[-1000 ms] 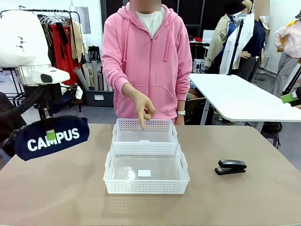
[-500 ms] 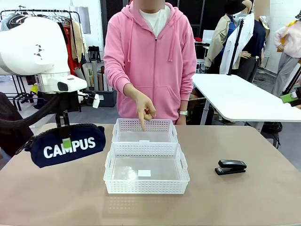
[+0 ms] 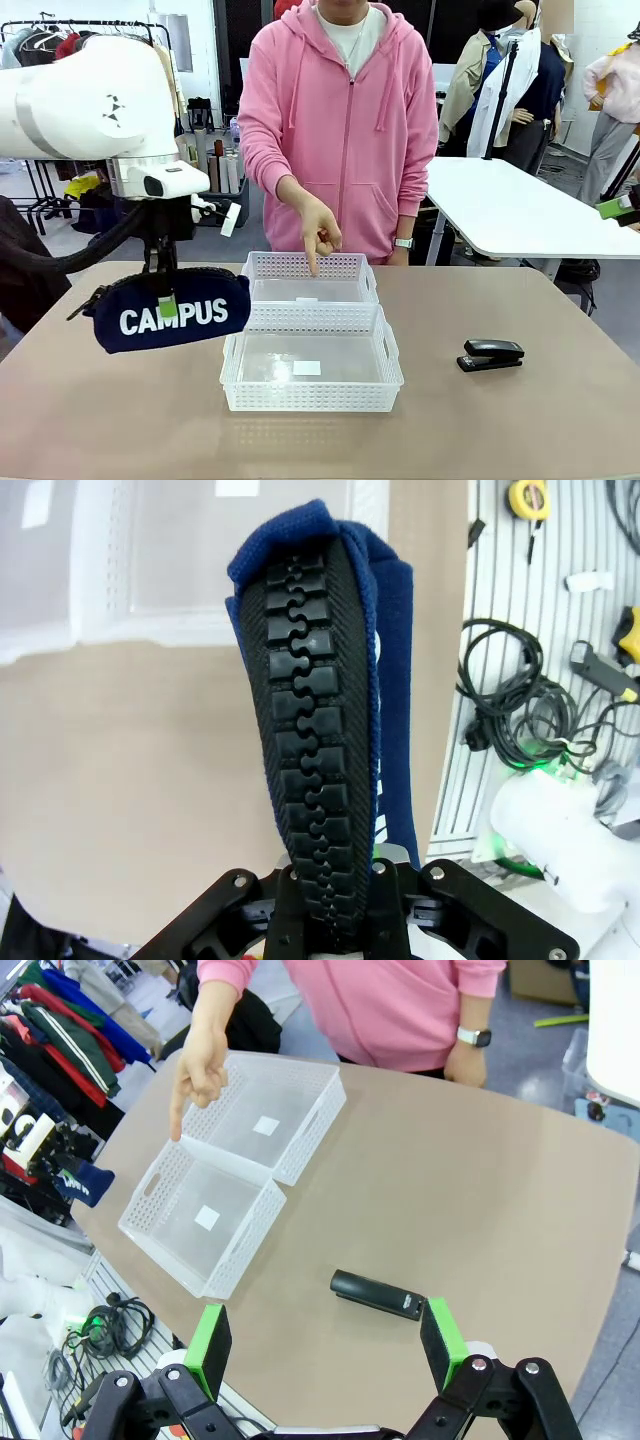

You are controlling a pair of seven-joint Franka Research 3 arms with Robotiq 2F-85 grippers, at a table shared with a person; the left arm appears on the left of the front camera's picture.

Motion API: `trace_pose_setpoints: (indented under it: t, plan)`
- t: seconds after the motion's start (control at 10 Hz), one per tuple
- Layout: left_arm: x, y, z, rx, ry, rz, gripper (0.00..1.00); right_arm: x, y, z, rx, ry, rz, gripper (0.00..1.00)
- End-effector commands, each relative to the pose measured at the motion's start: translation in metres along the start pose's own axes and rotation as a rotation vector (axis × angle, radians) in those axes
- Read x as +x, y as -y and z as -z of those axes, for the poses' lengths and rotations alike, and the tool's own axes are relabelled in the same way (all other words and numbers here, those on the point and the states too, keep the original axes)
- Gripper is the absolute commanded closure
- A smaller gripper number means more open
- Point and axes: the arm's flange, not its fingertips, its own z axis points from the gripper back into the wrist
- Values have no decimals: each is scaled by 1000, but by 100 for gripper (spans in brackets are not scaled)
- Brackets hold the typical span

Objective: Distribute items into two baskets.
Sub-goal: Place the picked Pencil pouch into the Organizing basket as instructed by the person.

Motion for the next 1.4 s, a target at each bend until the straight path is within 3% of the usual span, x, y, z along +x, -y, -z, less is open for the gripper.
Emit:
trace_pose_setpoints:
  t: [0.0, 1.3]
  plan:
    - [17, 0, -3, -23, -6, 68, 100, 1, 0, 0, 25, 24, -9, 0]
    - [168, -22, 34, 68, -23, 143, 100, 1, 0, 0, 25, 24, -9, 0]
